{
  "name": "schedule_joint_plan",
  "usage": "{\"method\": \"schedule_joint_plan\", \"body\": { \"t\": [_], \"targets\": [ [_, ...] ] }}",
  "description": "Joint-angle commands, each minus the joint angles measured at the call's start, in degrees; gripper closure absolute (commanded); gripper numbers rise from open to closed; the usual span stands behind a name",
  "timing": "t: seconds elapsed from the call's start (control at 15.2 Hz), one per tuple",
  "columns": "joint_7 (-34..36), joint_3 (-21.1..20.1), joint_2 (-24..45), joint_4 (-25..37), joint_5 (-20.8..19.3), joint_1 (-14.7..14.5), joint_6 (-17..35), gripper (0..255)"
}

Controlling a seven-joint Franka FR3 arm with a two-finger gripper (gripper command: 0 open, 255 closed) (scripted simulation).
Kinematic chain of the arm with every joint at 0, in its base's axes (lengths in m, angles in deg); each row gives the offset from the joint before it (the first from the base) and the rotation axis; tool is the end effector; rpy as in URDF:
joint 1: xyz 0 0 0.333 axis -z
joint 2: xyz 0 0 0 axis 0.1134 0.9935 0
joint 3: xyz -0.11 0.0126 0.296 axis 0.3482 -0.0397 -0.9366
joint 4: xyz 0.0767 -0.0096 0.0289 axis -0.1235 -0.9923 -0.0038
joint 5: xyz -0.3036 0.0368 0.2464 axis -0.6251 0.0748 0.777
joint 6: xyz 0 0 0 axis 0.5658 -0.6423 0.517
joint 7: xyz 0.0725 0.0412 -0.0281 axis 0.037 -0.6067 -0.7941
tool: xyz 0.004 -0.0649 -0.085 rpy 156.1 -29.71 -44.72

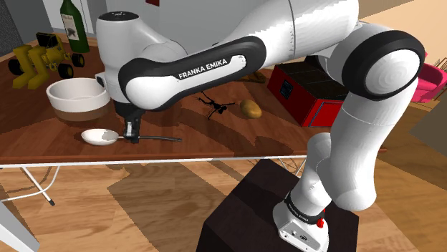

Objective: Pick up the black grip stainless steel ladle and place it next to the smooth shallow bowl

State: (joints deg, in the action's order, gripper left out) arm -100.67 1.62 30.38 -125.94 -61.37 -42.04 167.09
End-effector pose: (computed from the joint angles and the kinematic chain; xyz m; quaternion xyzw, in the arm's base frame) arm 0.5105 0.3306 0.4255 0.9033 0.4256 0.0342 0.0428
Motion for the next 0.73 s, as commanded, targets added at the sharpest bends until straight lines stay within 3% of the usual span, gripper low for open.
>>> {"method": "schedule_joint_plan", "body": {
  "t": [0.0,0.2,0.26,0.66],
  "targets": [
    [0.0,0.0,0.0,0.0,0.0,0.0,0.1,255],
    [0.0,0.0,0.0,0.0,0.0,0.0,0.1,255],
    [0.0,0.0,0.0,0.0,0.0,0.0,0.1,0],
    [0.0,-0.1,-0.7,1.0,0.0,-0.1,-1.7,0]
  ]
}}
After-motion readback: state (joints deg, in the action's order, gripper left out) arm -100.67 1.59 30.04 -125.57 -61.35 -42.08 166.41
